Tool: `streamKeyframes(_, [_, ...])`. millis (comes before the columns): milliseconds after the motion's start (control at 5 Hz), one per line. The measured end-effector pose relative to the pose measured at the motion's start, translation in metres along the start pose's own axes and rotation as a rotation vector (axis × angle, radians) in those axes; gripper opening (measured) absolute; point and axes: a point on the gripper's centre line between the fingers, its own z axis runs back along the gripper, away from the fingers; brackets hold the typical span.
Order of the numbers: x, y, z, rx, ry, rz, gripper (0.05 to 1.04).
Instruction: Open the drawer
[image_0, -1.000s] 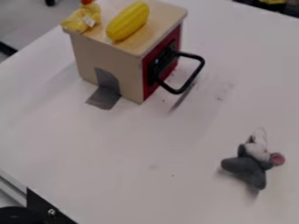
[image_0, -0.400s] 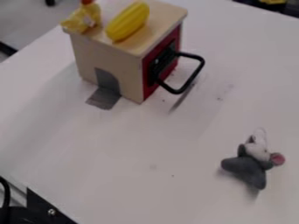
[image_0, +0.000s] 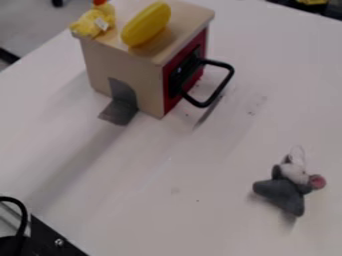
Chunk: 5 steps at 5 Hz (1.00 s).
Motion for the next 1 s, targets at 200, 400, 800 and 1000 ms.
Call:
streamKeyframes(200, [0.001, -0.014, -0.025, 0.04, 0.027, 0.018, 1.001])
streamKeyframes(400, [-0.01, -0.017, -0.057, 0.094, 0.069, 0.08, 1.001])
streamKeyframes(800, [-0.023, -0.019, -0.096, 0.138, 0.141, 0.146, 1.001])
streamKeyframes(1000, [-0.029, -0.025, -0.118, 0.134, 0.199, 0.164, 1.001])
